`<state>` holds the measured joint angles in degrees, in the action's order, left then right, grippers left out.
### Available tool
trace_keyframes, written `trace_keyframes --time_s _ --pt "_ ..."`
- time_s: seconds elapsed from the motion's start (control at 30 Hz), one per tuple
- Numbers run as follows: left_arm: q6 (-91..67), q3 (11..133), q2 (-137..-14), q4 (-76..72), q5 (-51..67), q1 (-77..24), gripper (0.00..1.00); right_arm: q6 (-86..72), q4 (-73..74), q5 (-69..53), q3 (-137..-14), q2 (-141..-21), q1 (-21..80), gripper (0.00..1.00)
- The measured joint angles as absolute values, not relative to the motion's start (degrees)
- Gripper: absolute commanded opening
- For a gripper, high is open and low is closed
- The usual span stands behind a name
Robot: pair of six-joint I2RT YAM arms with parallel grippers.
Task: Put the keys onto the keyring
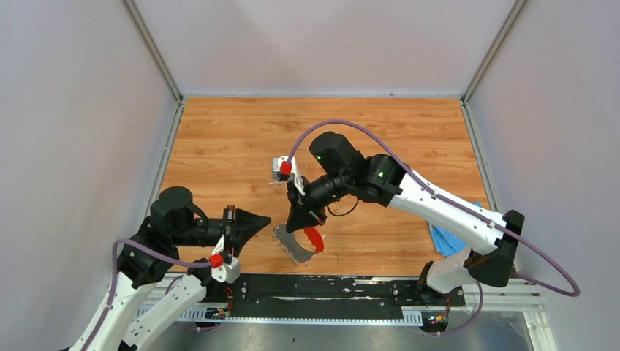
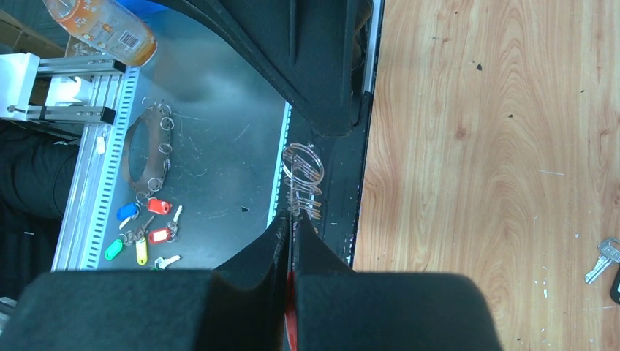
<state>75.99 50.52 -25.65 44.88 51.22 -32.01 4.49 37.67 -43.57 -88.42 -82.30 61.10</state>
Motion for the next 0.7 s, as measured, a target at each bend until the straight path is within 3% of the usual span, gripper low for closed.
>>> trace_keyframes --time_s 0.07,0.1,0.17,0.33,0.7 --pt "73.1 51.4 -26.9 45.1 51.2 -32.0 0.38 4.5 37.7 -43.6 -88.4 -82.3 61.1 0.00" --pt "71.4 51.8 -27.4 45.1 51.2 -32.0 0.47 4.5 37.7 -43.6 -88.4 -82.3 61.1 0.00" --pt "68.6 52.2 -27.6 45.0 51.3 -32.0 0.54 4.5 37.7 -43.7 -88.4 -82.3 61.1 0.00" --pt "67.3 50.5 -25.5 45.1 52.0 -32.0 0.57 4.5 37.7 -45.2 -88.4 -82.3 61.1 0.00" --pt "70.9 49.5 -25.3 45.2 53.8 -32.0 0.45 4.4 37.8 -49.5 -88.9 -84.9 61.1 0.00"
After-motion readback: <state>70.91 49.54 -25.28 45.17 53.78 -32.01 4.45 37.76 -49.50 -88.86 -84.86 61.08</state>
